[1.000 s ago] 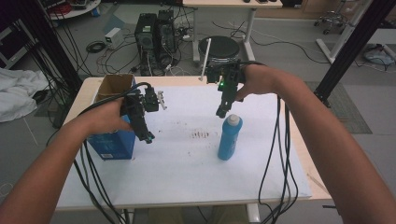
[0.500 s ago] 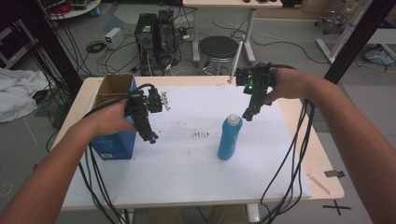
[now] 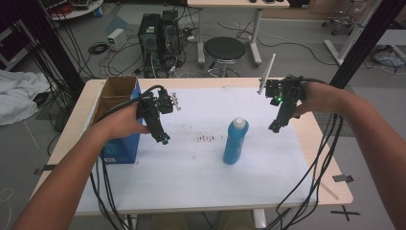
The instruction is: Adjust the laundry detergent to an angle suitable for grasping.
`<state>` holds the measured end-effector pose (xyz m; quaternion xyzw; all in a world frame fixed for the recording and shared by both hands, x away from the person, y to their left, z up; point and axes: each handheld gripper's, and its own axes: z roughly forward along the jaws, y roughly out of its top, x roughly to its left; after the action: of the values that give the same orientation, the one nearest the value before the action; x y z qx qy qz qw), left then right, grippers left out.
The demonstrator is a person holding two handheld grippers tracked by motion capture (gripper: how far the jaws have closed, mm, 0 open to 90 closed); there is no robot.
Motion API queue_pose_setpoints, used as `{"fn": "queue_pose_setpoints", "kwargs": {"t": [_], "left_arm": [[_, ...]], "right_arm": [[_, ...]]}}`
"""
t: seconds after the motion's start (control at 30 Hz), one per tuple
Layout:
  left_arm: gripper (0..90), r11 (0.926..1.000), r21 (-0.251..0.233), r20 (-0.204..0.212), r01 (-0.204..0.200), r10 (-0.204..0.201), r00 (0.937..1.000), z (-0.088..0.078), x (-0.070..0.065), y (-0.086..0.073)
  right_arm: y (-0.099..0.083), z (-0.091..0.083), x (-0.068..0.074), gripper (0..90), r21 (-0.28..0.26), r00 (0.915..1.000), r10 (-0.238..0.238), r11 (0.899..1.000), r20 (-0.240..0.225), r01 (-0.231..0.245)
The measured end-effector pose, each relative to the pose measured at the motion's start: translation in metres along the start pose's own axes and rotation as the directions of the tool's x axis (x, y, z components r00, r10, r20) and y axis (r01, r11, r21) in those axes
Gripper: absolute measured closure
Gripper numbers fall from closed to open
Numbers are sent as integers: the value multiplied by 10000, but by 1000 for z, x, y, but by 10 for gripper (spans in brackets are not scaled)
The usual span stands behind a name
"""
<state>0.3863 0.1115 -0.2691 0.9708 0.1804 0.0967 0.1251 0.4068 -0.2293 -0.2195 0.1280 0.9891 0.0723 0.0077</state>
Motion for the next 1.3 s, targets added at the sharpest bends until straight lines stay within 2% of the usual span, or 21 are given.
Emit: {"fn": "queue_pose_setpoints", "kwargs": {"t": [0.07,0.27,0.33,0.4,0.43,0.47,0.5,0.53,0.57,0.63,0.77,0.87,0.9,0.93,0.97,1.03,1.07,1.13,1.17,1.2,1.3], "left_arm": [[21,9990,-280,-68,335,-337,9994,3,3,-1],[21,9953,-606,-361,751,-773,9964,14,6,-2],[21,9863,-1126,-482,1209,-1269,9907,18,10,-3],[21,9723,-1632,-590,1670,-1786,9821,22,13,-4],[21,9723,-1632,-590,1670,-1786,9821,22,13,-4],[21,9669,-1793,-614,1817,-1953,9788,24,14,-4],[21,9597,-1979,-655,1997,-2162,9741,26,16,-4],[21,9442,-2327,-701,2330,-2553,9643,29,19,-4],[21,9442,-2327,-701,2330,-2553,9643,29,19,-4],[21,9260,-2699,-936,2639,-2980,9500,33,24,-2],[21,8996,-3300,-1125,2861,-3384,9343,36,29,1],[21,8587,-4005,-1116,3197,-3920,9132,36,32,1],[21,8587,-4005,-1116,3197,-3920,9132,36,32,1],[21,8299,-4390,-953,3443,-4240,9006,38,33,1],[21,8226,-4500,-982,3476,-4325,8963,39,33,0],[21,8001,-4819,-1025,3572,-4564,8839,41,34,-2],[21,8001,-4819,-1025,3572,-4564,8839,41,34,-2],[21,7620,-5255,-1004,3785,-4973,8617,43,34,-5],[21,7254,-5691,-1033,3871,-5302,8416,44,35,-10],[21,7013,-5939,-924,3944,-5463,8324,45,34,-12],[21,6413,-6514,-745,4056,-5860,8069,50,33,-18]], "right_arm": [[-2,2,0,24,-19,10000,-9,10000,-32,9],[-3,7,-1,24,-61,10000,-26,10000,-54,26],[-4,9,-3,24,-44,9999,50,10000,-90,-50],[-5,10,-4,24,-9,9999,64,10000,-115,-64],[-5,11,-4,24,2,9999,61,10000,-105,-61],[-5,11,-4,24,20,9998,135,9999,-112,-135],[-5,11,-4,24,20,9998,135,9999,-112,-135],[-5,11,-6,24,-25,9999,104,9999,-109,-104],[-5,11,-6,24,-20,9999,112,9999,-110,-112],[-5,12,-7,24,-41,9999,114,9999,-113,-114],[-6,14,-9,24,-69,9998,151,9999,-130,-151],[-7,17,-10,24,-100,9998,171,9998,-134,-173],[-7,17,-10,24,-100,9998,171,9998,-134,-173],[-8,18,-11,24,-73,9997,221,9997,-142,-222],[-8,18,-12,24,-69,9996,239,9997,-145,-240],[-8,19,-13,24,-84,9996,228,9997,-142,-229],[-9,19,-13,24,-95,9995,280,9996,-154,-282],[-9,20,-14,24,-84,9995,271,9996,-155,-272],[-9,20,-15,24,-100,9995,287,9995,-122,-288],[-9,20,-15,24,-120,9995,299,9995,-137,-300],[-8,20,-15,24,-170,9996,265,9995,-102,-267]]}}
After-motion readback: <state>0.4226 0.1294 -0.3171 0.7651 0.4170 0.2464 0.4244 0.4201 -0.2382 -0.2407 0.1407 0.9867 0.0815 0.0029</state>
